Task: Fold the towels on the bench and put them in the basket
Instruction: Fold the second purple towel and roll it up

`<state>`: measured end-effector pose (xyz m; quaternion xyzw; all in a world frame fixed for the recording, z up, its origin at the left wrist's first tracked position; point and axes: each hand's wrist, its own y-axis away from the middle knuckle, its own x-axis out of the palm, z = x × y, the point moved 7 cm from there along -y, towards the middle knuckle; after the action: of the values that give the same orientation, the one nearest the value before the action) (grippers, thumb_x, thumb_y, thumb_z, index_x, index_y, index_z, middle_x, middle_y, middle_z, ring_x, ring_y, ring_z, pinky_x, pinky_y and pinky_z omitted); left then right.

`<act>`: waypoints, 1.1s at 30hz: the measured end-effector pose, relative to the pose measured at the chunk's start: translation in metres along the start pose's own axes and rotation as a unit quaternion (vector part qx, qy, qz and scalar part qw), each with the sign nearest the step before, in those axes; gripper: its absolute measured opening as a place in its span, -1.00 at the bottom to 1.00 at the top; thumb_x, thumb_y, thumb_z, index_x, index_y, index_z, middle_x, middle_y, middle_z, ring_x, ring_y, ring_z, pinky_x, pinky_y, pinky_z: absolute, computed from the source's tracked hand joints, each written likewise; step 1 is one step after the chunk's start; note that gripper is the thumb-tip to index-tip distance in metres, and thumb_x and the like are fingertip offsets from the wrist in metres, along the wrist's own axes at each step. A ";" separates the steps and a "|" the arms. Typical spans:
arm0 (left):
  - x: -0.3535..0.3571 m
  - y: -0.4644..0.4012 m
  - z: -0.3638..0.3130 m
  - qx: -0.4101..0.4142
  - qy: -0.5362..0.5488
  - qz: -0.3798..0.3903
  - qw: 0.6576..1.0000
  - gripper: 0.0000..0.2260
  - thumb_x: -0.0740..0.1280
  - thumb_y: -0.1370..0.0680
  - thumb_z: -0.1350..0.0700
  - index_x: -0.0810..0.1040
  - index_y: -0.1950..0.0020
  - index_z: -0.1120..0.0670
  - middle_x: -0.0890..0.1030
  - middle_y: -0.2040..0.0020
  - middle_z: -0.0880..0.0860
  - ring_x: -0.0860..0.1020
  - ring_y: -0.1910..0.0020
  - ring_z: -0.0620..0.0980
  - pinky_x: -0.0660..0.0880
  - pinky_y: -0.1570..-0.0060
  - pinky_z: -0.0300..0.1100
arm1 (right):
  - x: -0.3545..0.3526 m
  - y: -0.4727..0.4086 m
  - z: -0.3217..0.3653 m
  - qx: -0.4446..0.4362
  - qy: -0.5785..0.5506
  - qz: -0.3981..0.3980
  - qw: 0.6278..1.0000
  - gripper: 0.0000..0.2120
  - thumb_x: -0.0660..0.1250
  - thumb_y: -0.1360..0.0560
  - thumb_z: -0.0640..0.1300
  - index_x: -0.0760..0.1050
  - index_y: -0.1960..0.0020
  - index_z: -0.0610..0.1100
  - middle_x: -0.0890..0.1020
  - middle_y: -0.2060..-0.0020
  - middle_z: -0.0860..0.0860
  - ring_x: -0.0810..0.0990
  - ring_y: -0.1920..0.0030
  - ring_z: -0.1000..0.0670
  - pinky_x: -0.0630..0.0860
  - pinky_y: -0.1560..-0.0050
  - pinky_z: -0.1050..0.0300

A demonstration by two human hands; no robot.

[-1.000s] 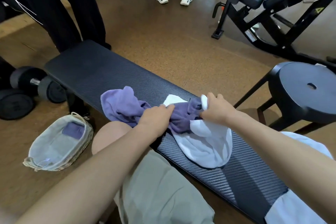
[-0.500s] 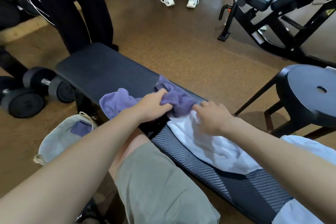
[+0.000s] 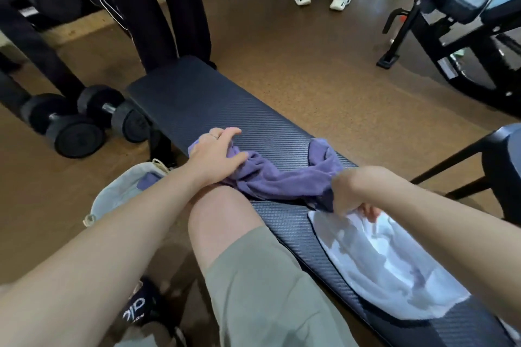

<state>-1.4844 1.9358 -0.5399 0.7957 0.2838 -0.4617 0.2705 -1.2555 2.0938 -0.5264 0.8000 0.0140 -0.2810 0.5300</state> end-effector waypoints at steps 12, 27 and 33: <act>0.008 0.000 0.086 -0.275 0.329 -0.047 0.902 -0.76 0.45 -0.27 0.07 0.45 0.21 0.13 0.48 0.29 0.08 0.44 0.28 0.03 0.33 0.35 -0.17 | -0.120 -0.068 0.107 -0.244 -0.353 -0.245 0.869 -0.49 0.35 -0.56 0.11 0.44 -0.42 -0.10 0.59 -0.17 -0.01 0.55 -0.15 -0.04 0.35 -0.03 0.18; -0.048 -0.033 0.117 -0.247 0.468 -0.230 0.817 -0.80 0.22 -0.60 0.09 0.52 -0.14 0.16 0.55 0.01 0.08 0.51 0.01 0.06 0.49 -0.07 -0.01 | -0.194 -0.097 0.049 -0.046 -0.530 -0.393 0.750 -0.58 0.13 -0.62 0.12 0.49 -0.20 -0.20 0.60 -0.11 -0.19 0.53 -0.17 -0.22 0.44 -0.14 -0.02; -0.022 -0.038 0.122 -0.248 0.411 -0.181 0.858 -0.84 0.16 -0.67 0.07 0.41 0.07 0.07 0.45 0.17 0.00 0.40 0.20 -0.06 0.32 0.20 -0.11 | -0.179 -0.106 0.097 -0.174 -0.337 -0.337 0.862 -0.67 0.38 -0.49 0.10 0.59 0.01 -0.18 0.67 0.13 -0.09 0.62 0.05 -0.14 0.54 0.02 0.00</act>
<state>-1.5905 1.8731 -0.5789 0.7542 0.6132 -0.0478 0.2299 -1.4822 2.1067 -0.5589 0.4974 0.1517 -0.6882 0.5058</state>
